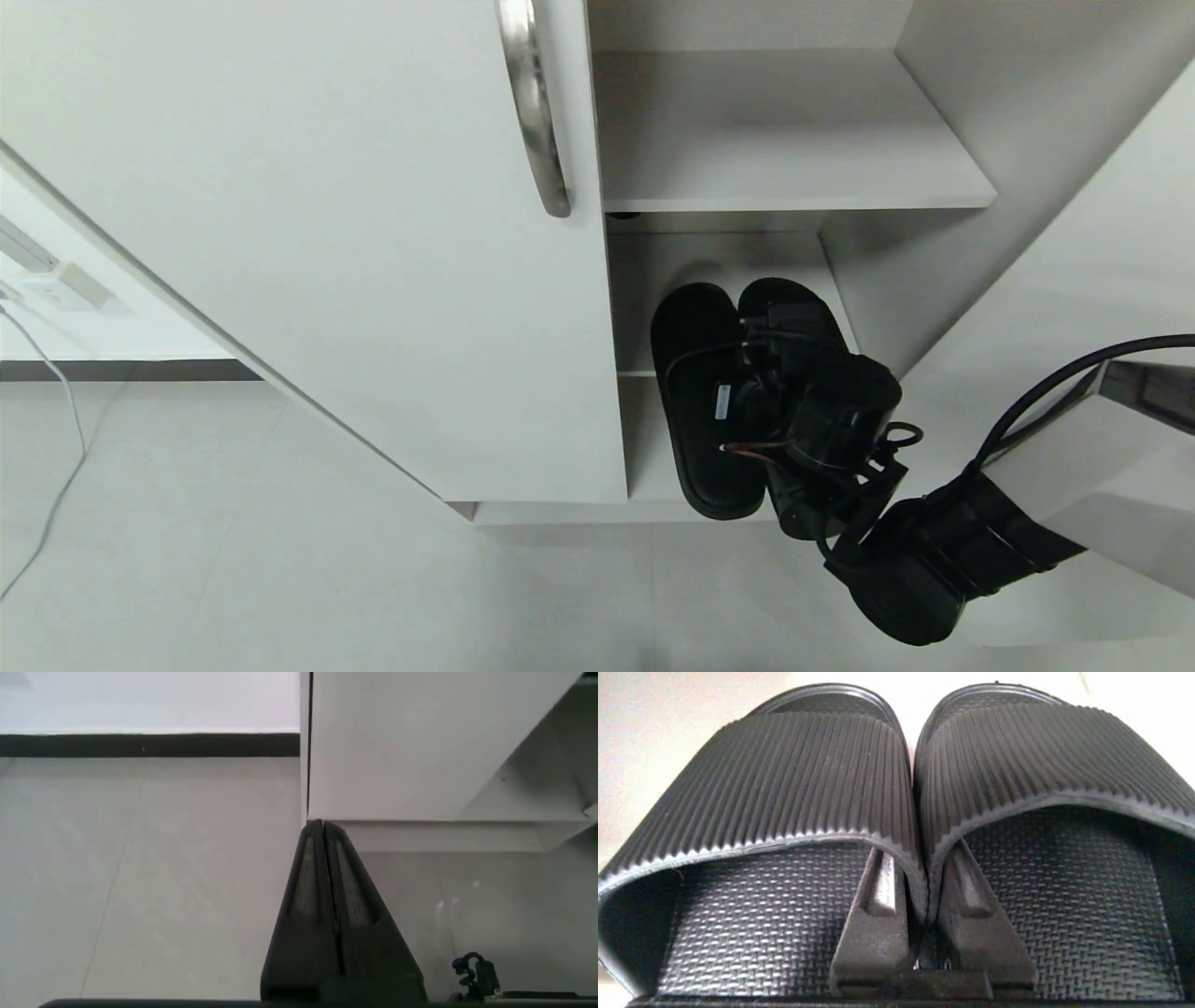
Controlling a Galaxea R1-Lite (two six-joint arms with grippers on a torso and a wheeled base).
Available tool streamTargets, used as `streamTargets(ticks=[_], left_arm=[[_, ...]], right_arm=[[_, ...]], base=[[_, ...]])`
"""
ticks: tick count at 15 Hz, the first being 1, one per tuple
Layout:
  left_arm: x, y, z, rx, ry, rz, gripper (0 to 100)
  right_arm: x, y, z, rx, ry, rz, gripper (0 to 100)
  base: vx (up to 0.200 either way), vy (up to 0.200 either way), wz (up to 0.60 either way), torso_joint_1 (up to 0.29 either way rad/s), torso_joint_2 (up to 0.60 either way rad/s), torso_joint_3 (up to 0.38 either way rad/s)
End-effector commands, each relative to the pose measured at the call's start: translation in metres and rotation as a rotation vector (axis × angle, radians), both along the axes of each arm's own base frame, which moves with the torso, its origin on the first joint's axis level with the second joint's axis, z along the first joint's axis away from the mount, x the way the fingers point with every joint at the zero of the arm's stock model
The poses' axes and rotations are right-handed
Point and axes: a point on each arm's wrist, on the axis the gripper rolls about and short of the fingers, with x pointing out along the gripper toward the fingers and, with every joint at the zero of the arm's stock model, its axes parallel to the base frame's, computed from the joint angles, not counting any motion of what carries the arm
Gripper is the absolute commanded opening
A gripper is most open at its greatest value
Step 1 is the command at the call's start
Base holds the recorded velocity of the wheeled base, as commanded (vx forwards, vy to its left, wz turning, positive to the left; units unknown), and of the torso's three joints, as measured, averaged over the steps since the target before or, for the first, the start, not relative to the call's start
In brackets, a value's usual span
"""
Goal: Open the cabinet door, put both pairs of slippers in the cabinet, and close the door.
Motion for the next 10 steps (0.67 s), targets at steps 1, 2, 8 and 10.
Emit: streamTargets(ticks=[1, 2, 8, 10], left_arm=[[0.000, 0.000, 0.000, 0.000, 0.001, 0.001, 0], [0.000, 0.000, 0.000, 0.000, 0.001, 0.001, 0], [0.000, 0.000, 0.000, 0.000, 0.001, 0.001, 0], [0.000, 0.000, 0.000, -0.002, 0.001, 0.001, 0]], right_arm=[[0.008, 0.001, -0.004, -0.003, 0.002, -0.008, 0], [0.012, 0.001, -0.005, -0.008, 0.007, -0.014, 0], [0.060, 0.004, -0.008, -0.006, 0.000, -0.046, 0], [0.076, 0.007, 0.000, -0.005, -0.003, -0.055, 0]], base=[[0.000, 0.000, 0.00, 0.000, 0.00, 0.000], [0.000, 0.000, 0.00, 0.000, 0.00, 0.000], [0.000, 0.000, 0.00, 0.000, 0.00, 0.000], [0.000, 0.000, 0.00, 0.000, 0.00, 0.000]])
